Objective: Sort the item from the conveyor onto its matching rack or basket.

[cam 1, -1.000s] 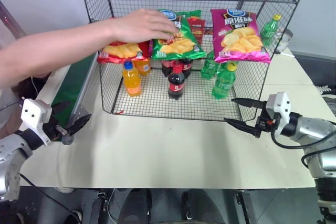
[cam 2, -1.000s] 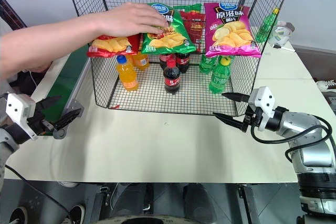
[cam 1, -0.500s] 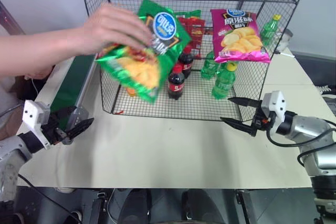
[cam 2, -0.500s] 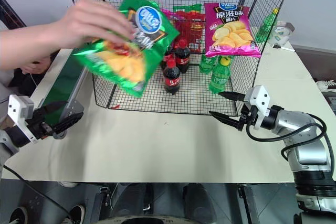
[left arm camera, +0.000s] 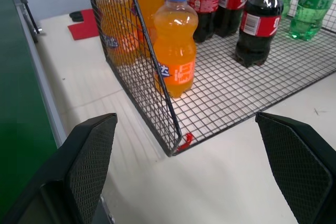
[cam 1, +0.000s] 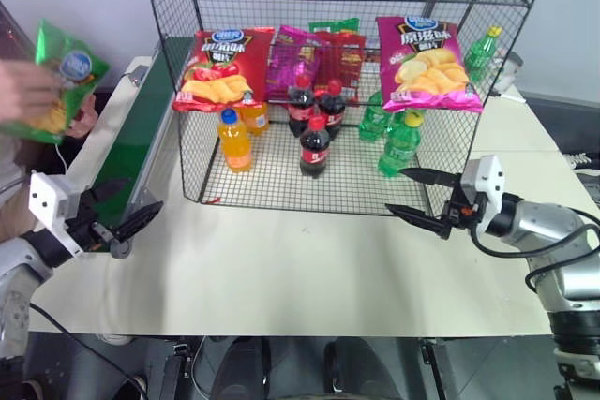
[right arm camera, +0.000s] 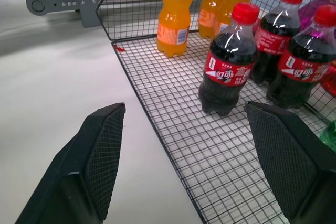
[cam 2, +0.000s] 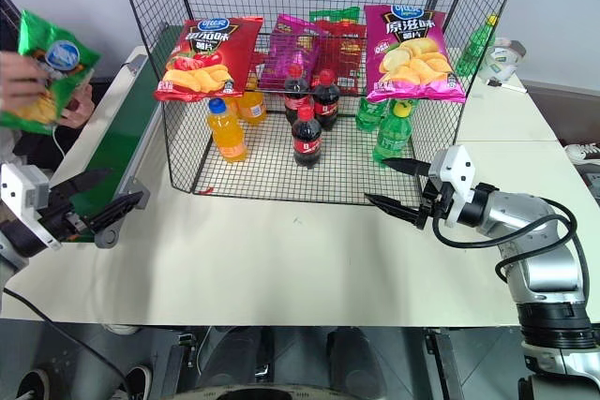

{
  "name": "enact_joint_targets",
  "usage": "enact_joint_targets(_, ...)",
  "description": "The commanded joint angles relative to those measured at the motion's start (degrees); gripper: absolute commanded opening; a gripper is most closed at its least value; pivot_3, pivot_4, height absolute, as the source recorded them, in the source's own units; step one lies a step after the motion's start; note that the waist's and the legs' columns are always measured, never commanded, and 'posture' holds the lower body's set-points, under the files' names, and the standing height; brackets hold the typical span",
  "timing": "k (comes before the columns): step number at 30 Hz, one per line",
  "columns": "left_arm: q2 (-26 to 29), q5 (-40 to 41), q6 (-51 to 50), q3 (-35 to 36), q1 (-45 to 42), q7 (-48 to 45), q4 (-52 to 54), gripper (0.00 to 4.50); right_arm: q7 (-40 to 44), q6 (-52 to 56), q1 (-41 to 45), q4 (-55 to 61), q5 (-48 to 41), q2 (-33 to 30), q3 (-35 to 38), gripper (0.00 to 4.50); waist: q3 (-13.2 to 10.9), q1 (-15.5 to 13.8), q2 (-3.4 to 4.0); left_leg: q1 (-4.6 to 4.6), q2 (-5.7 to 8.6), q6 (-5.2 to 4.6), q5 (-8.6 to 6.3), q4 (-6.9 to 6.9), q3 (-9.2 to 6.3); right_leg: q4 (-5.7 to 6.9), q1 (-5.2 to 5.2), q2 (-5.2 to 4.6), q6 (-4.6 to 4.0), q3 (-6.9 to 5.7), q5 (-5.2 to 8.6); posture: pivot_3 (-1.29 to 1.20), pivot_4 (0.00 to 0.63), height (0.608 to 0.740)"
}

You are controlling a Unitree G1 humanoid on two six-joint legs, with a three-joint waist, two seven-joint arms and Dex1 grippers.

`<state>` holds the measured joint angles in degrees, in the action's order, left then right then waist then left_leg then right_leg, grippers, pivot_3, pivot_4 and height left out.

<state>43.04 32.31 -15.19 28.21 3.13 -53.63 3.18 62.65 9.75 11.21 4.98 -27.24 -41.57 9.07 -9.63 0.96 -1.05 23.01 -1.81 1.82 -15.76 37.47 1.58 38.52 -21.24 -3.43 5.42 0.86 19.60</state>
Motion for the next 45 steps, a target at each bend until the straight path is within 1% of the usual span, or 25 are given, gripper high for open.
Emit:
enact_joint_targets(1, -0.07, -0.70, 1.57, 0.68, -0.22, 0.62, 0.50, 4.50, 0.12, -0.51, 0.71, 1.89, -0.33, 0.20, -0.13, 3.78, 0.00, 0.00, 0.00, 0.00, 0.00, 0.00, 0.00, 0.00, 0.00, 0.00, 0.00, 0.00, 0.00, 0.00, 0.00, 0.00, 0.150, 0.739)
enact_joint_targets(19, -0.53, -1.42, 3.13, 1.54, 0.47, 1.86, 0.84, 4.50, 0.94, -1.81, 2.43, -0.06, 0.61, 0.56, -2.00, 3.78, 0.00, 0.01, 0.00, 0.00, 0.00, 0.00, 0.00, 0.01, 0.00, 0.01, 0.00, 0.00, 0.00, 0.00, 0.00, 0.00, 0.150, 0.739)
enact_joint_targets(45, -0.30, -0.69, 2.78, 1.76, 1.33, 0.06, 1.19, 4.50, 1.00, -3.65, 2.40, -0.37, 1.73, 1.22, -2.27, 3.78, 0.00, 0.01, 0.00, 0.00, 0.00, 0.00, 0.00, 0.01, 0.00, 0.02, 0.00, 0.00, 0.00, 0.00, 0.00, 0.00, 0.150, 0.739)
